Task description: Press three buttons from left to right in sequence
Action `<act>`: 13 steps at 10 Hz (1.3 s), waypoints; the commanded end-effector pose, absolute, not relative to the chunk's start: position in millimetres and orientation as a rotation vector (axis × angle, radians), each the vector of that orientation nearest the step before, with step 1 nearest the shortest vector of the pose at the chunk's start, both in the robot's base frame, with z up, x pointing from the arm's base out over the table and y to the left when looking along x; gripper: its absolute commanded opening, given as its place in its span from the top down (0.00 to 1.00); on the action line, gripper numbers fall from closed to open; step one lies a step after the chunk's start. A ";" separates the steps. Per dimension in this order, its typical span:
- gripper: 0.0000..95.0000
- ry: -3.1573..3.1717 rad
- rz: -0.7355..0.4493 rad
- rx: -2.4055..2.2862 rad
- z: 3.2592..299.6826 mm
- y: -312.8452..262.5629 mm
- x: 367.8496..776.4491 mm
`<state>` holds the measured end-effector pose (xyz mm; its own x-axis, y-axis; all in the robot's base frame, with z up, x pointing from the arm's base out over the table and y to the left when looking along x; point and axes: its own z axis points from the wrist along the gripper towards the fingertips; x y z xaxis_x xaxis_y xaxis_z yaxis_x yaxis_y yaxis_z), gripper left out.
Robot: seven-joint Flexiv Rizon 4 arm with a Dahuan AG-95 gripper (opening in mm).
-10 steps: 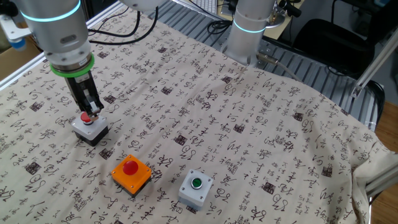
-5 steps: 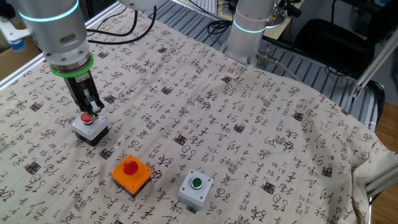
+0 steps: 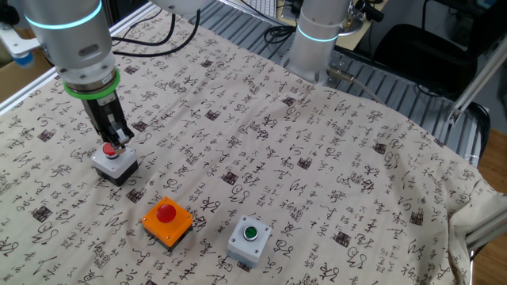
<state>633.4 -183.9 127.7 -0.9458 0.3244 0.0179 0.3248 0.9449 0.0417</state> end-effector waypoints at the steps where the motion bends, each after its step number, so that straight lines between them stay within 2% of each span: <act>1: 1.00 -3.084 -0.091 -0.526 128.4 -183.3 633.7; 7: 1.00 -3.089 -0.099 -0.501 127.5 -179.2 635.3; 13: 1.00 -3.085 -0.079 -0.531 124.7 -139.8 640.2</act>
<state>640.9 -137.1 125.3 -0.9420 0.3352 0.0187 0.3357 0.9404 0.0541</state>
